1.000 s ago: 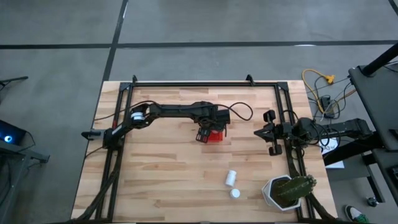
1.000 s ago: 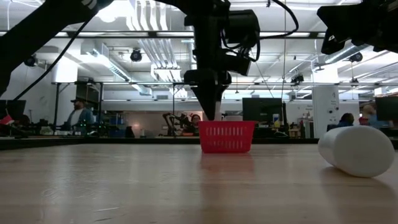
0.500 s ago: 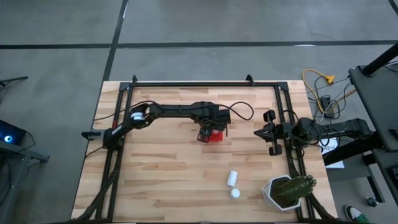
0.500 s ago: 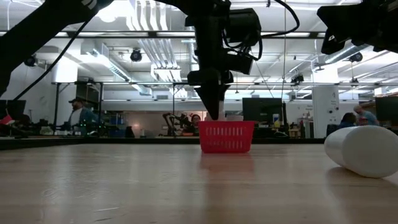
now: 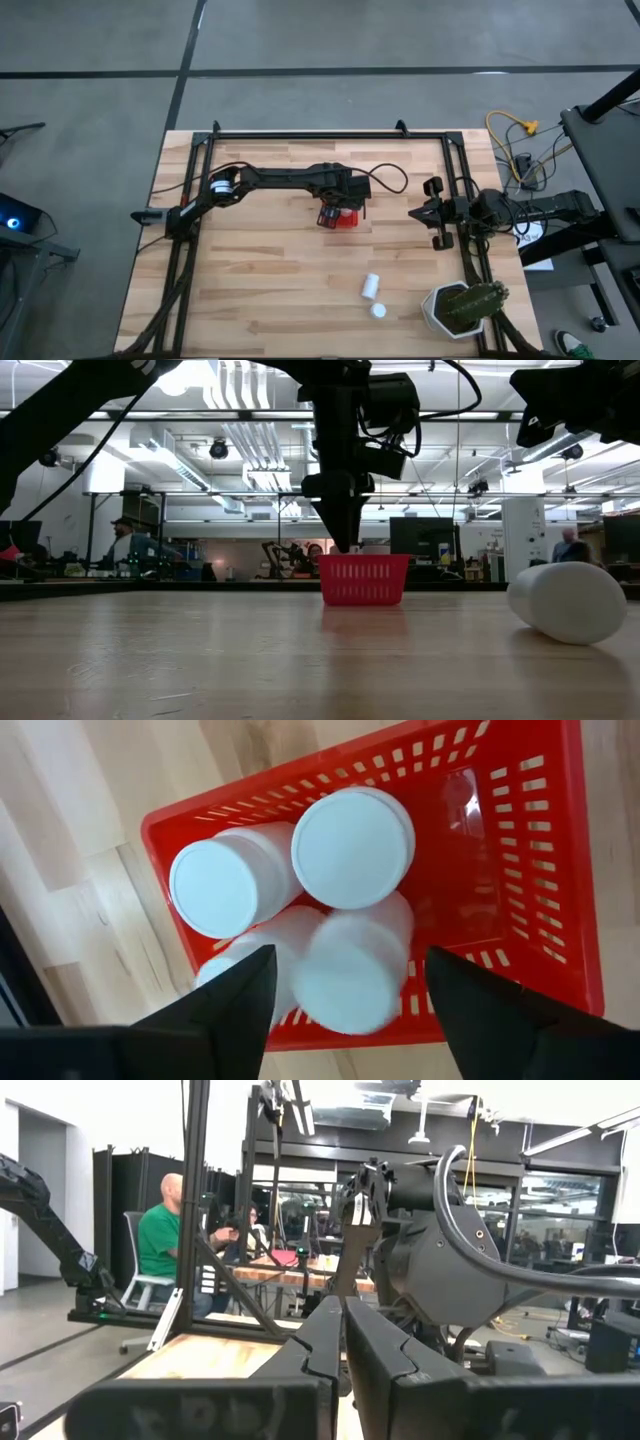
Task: Pick and place pill bottles into a basket
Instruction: Put the middle left white medicine bottle into the red bin, then put the bottom white medicine bottle into the red bin
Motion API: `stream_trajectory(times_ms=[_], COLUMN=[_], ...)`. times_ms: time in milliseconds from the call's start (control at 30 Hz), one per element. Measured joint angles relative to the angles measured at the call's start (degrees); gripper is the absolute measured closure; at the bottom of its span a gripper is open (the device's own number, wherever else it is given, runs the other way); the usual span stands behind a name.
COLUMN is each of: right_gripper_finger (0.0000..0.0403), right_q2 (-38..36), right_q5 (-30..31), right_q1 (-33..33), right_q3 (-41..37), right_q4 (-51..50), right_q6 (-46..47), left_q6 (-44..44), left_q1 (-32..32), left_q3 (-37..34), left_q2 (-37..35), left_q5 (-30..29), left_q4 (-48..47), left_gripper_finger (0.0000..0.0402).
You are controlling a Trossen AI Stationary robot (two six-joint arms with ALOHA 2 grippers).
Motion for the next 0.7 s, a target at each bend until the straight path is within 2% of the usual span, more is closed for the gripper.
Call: stream_trajectory(times_ms=[433, 700], right_gripper_finger=[0.0394, 0.0394], right_q2=[0.0, 0.1], right_q5=[0.0, 0.0], right_q1=[0.0, 0.0], right_q3=[0.0, 0.0], right_q4=[0.0, 0.0], right_q6=[0.0, 0.0], left_q6=[-0.1, -0.2], left_q1=[-0.2, -1.6], left_q3=[0.0, 0.2], left_q2=[-0.2, -3.0], left_q5=[0.0, 0.0], left_q4=[-0.1, -0.1], left_gripper_finger=[0.0162, 0.0162])
